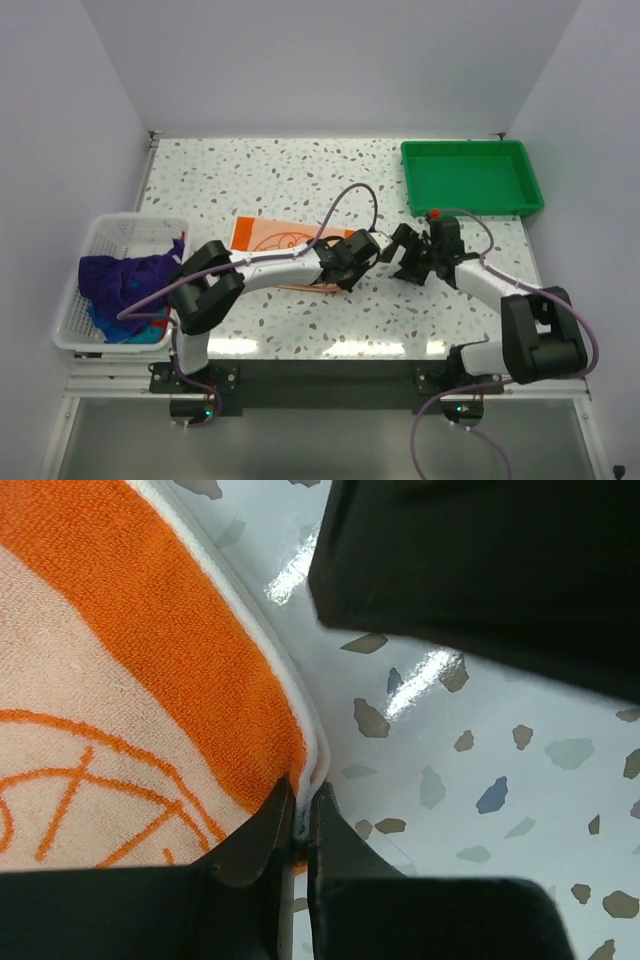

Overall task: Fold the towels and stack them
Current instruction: Neatly place the folded towel into the bin

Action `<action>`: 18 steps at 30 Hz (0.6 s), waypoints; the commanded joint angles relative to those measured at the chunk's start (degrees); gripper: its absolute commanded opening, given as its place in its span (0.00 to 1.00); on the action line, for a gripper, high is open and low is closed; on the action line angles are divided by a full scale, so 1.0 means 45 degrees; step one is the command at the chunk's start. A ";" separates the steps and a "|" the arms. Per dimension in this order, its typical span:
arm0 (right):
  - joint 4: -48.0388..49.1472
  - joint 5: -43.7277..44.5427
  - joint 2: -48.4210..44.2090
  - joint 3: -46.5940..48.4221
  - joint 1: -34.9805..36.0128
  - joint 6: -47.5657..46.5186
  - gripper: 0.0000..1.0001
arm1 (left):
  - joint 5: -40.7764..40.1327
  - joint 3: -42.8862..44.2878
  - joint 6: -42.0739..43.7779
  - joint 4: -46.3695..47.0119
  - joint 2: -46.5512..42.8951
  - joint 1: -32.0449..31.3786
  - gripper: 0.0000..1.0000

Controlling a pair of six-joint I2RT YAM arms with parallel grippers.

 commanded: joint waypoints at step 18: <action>0.7373 0.0571 0.5300 -0.0737 0.4246 0.6390 0.92 | 0.0229 0.0006 -0.1433 0.0746 -0.1295 0.0118 0.00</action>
